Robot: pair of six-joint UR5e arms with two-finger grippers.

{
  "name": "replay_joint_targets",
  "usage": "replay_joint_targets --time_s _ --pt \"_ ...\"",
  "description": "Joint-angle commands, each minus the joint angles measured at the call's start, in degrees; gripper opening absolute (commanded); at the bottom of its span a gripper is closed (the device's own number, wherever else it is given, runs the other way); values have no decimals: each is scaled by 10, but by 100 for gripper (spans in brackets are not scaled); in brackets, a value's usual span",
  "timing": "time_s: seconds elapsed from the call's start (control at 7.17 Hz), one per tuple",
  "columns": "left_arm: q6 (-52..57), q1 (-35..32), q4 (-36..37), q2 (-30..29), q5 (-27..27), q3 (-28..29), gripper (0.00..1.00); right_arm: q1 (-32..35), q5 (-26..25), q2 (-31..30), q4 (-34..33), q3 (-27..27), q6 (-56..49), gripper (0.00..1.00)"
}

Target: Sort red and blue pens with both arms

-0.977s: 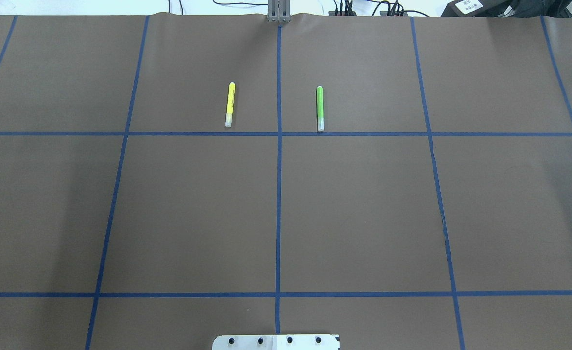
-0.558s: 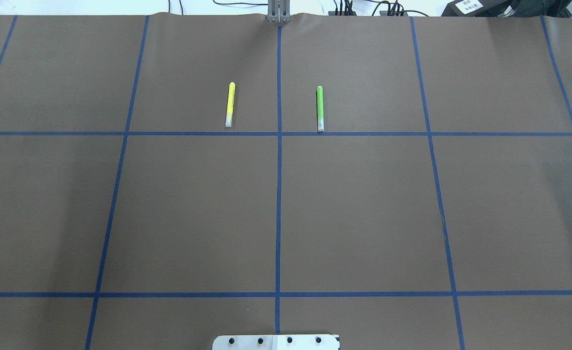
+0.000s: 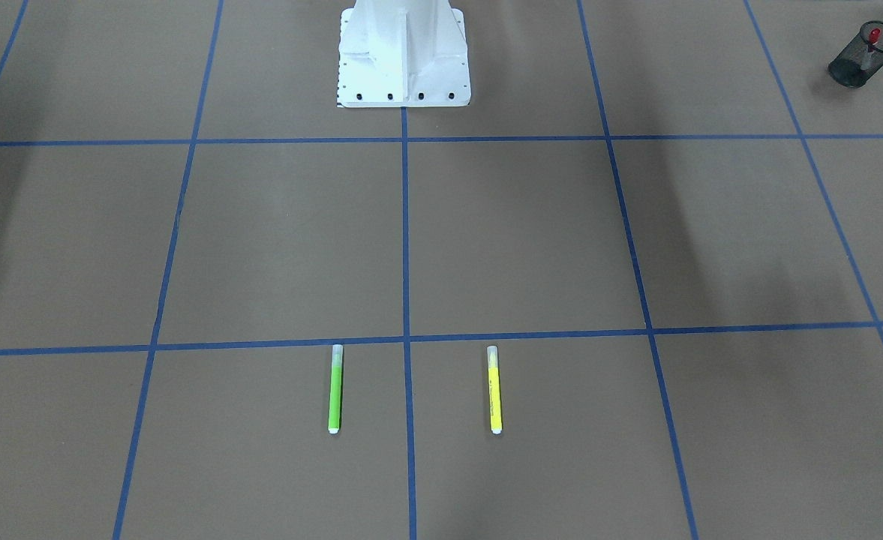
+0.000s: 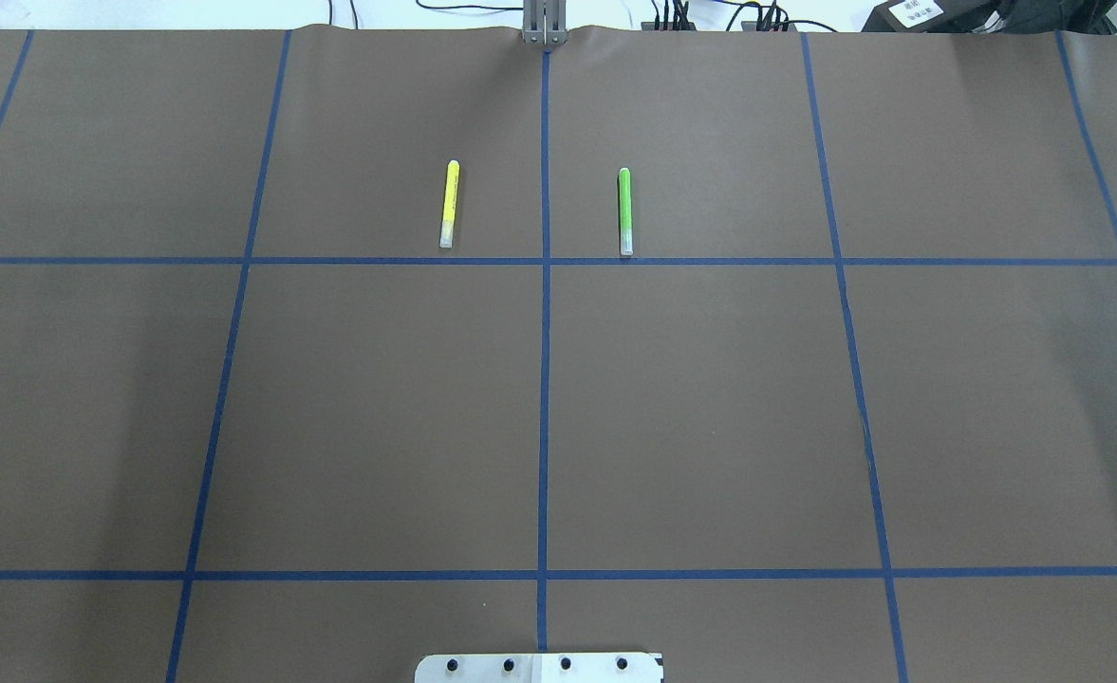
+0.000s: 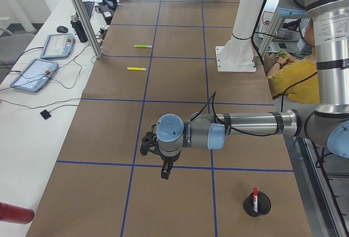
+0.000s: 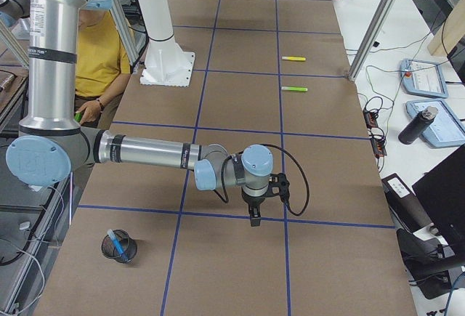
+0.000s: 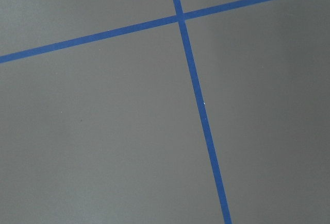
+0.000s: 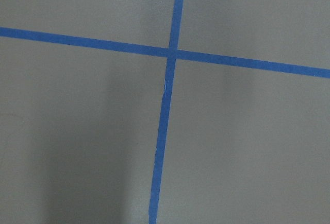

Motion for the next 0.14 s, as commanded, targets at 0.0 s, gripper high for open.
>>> replay_joint_targets --time_s 0.0 --pt "0 0 0 1 -1 0 100 -1 0 0 0 0 0 100"
